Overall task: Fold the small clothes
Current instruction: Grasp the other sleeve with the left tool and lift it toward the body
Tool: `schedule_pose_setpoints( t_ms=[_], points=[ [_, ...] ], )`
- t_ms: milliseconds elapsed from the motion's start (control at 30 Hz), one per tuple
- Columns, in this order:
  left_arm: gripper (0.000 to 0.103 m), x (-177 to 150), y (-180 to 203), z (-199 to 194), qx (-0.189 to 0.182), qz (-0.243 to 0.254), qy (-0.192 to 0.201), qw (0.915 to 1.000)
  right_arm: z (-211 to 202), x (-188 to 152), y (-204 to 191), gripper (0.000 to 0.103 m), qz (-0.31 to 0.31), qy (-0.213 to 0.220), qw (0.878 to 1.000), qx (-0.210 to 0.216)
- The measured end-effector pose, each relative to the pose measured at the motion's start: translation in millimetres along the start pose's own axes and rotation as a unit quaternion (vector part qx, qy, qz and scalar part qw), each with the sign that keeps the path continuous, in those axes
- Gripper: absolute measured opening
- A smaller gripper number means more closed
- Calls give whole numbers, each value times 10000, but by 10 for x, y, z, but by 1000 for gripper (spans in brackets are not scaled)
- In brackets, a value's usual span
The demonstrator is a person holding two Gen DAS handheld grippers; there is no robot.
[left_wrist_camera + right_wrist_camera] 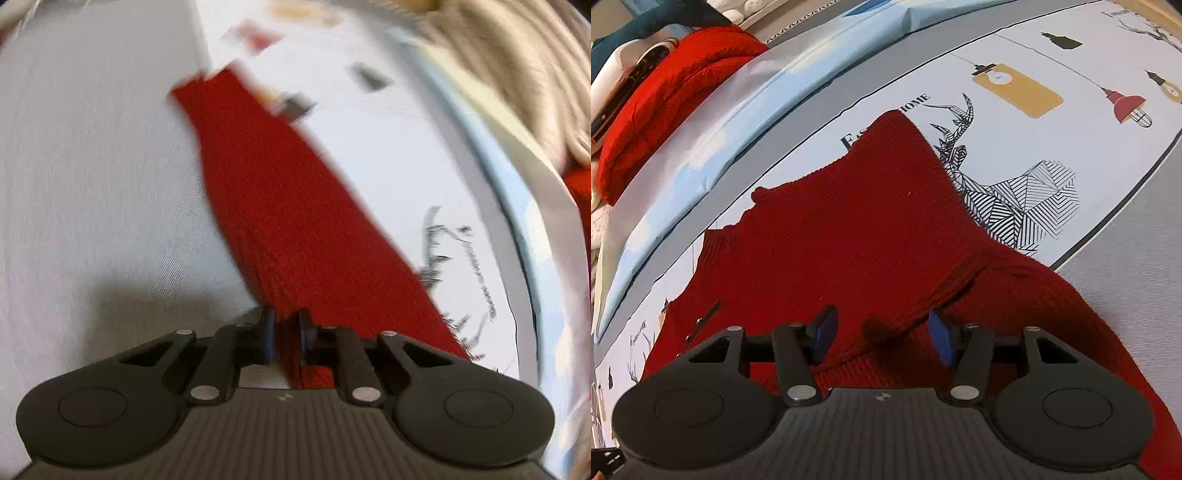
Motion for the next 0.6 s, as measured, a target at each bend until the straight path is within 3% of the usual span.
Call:
schedule_pose_setpoints(
  t_ms=[67, 100, 133, 200, 267, 300, 367, 400, 467, 500, 533, 567, 600],
  points=[
    [11, -51, 358, -269, -113, 795, 614, 9949, -1, -4, -14, 56, -74, -10, 10000, 0],
    [11, -129, 603, -448, -259, 1332, 989, 9858, -5, -4, -27, 56, -142, -3, 9999, -2],
    [10, -240, 815, -591, -473, 1787, 1252, 9748, -9, -3, -40, 56, -205, 7, 9998, -14],
    [9, -627, 1274, -867, -1178, 2745, 1522, 9421, -22, -3, -64, 56, -311, 24, 9995, -15],
    [8, -1204, 1653, -1119, -2015, 3683, 1468, 8957, -35, -2, -88, 56, -400, 41, 9992, 5],
    [8, -1585, 1815, -1218, -2443, 4219, 1292, 8635, -41, -2, -101, 56, -464, 57, 9989, 3],
    [9, -2243, 1972, -1284, -3002, 5044, 725, 8063, -45, -2, -123, 56, -572, 89, 9983, -30],
    [11, -2570, 1999, -1292, -3263, 5378, 261, 7769, -42, -2, -123, 56, -602, 90, 9981, -42],
    [18, -2974, 1993, -1288, -3485, 5843, -351, 7320, -19, -8, -118, 56, -569, 40, 9984, -15],
    [20, -3046, 1986, -1300, -3489, 5965, -324, 7221, -6, -11, -109, 56, -530, 9, 9986, 0],
    [25, -3053, 1990, -1315, -3473, 6025, -215, 7183, 9, -16, -99, 56, -483, -25, 9988, 11],
    [26, -2992, 2007, -1308, -3475, 5969, -185, 7229, 22, -20, -91, 56, -449, -47, 9990, 11],
    [27, -2876, 2027, -1278, -3484, 5793, -209, 7366, 32, -23, -91, 56, -434, -59, 9990, 6]
  ],
)
Point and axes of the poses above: each gripper's, at about its wrist camera, not at the fingertips, and z roughly the way its jaws point, y to its right, x to its top, the point moved 7 cm from there along z, roughly the way its jaws point, and after that the axes turned 5 degrees about -y, right-handed, at the moved point
